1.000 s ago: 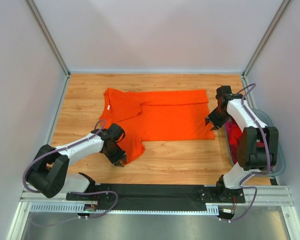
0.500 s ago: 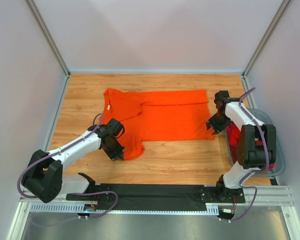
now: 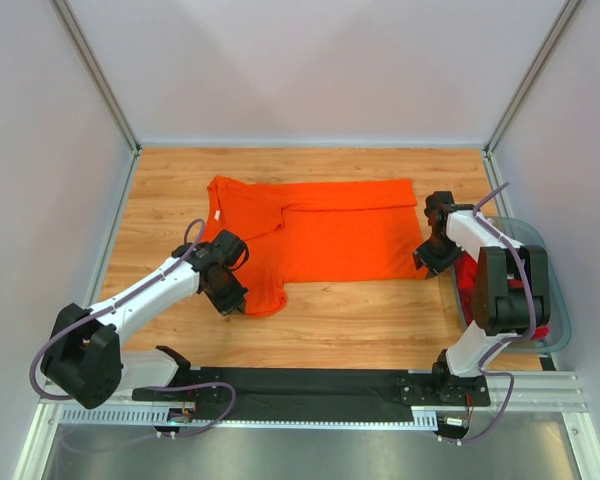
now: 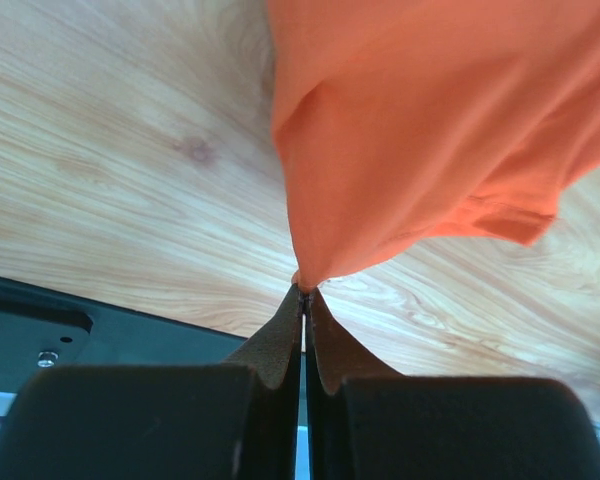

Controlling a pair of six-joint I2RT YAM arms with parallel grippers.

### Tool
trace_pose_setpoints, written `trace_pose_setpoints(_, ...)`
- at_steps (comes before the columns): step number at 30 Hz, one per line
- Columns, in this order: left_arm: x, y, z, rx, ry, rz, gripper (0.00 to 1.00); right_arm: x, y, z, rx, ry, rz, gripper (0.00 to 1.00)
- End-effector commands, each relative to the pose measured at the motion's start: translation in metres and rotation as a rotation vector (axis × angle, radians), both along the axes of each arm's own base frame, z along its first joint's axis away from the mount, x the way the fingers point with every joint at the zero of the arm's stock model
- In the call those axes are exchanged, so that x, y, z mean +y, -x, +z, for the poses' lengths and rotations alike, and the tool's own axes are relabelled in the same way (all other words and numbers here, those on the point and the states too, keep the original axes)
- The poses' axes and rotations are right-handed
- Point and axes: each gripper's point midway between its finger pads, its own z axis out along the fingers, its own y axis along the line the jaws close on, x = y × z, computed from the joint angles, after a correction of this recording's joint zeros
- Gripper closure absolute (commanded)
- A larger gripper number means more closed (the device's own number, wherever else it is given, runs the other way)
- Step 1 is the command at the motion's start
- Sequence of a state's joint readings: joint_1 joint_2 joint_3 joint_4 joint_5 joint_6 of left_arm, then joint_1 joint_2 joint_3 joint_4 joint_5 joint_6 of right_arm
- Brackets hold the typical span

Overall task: Fold and stack the t-shirts
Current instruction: Fold the tshirt

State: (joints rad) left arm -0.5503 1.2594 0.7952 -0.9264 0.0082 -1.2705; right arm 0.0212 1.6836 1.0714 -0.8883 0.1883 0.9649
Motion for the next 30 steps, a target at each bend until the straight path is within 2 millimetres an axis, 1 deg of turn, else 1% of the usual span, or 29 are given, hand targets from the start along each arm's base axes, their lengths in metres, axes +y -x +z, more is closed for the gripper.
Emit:
trace_pose_setpoints(1, 0.004, -0.013, 0.018, -0.064, -0.04, -0.028, 1.0, -0.012, -0.004, -0.009, -0.014, 0.066, -0.046, 0.6)
trace_pose_setpoints(5, 0.002, -0.019, 0.026, -0.083, -0.039, -0.038, 1.0, -0.012, -0.002, -0.015, -0.003, 0.072, -0.059, 0.6)
trace_pose_setpoints(10, -0.001, -0.023, 0.028, -0.084, -0.034, -0.043, 1.0, -0.012, 0.002, -0.016, 0.008, 0.1, -0.063, 0.6)
trace_pose_setpoints(13, 0.001, -0.023, 0.029, -0.089, -0.041, -0.048, 1.0, -0.013, 0.002, -0.019, 0.012, 0.104, -0.071, 0.63)
trace_pose_setpoints(14, 0.001, -0.024, 0.029, -0.092, -0.043, -0.047, 1.0, -0.013, 0.001, -0.02, 0.009, 0.105, -0.075, 0.66)
trace_pose_setpoints(15, 0.002, -0.024, 0.03, -0.093, -0.045, -0.045, 1.0, -0.013, 0.002, -0.021, 0.013, 0.104, -0.074, 0.74)
trace_pose_setpoints(18, 0.005, -0.026, 0.029, -0.093, -0.049, -0.04, 1.0, -0.014, 0.0, -0.02, 0.01, 0.109, -0.067, 0.95)
trace_pose_setpoints(19, 0.006, -0.029, 0.031, -0.099, -0.049, -0.041, 1.0, -0.015, -0.004, -0.015, -0.004, 0.116, -0.055, 1.0)
trace_pose_setpoints(22, 0.012, -0.039, 0.035, -0.117, -0.066, -0.046, 1.0, -0.017, -0.008, -0.006, -0.013, 0.127, -0.019, 1.0)
trace_pose_setpoints(23, 0.016, -0.044, 0.037, -0.126, -0.077, -0.037, 1.0, -0.017, -0.013, 0.002, -0.03, 0.129, -0.007, 1.0)
trace_pose_setpoints(25, 0.019, -0.054, 0.043, -0.146, -0.089, -0.05, 1.0, -0.017, -0.019, 0.008, -0.048, 0.128, 0.035, 1.0)
trace_pose_setpoints(26, 0.023, -0.06, 0.046, -0.157, -0.098, -0.045, 1.0, -0.014, -0.028, 0.013, -0.068, 0.119, 0.051, 1.0)
trace_pose_setpoints(28, 0.022, -0.073, 0.053, -0.181, -0.095, -0.045, 1.0, -0.009, -0.036, 0.017, -0.079, 0.096, 0.078, 1.0)
trace_pose_setpoints(30, 0.026, -0.083, 0.056, -0.188, -0.1, -0.049, 1.0, -0.004, -0.047, 0.023, -0.097, 0.081, 0.11, 1.0)
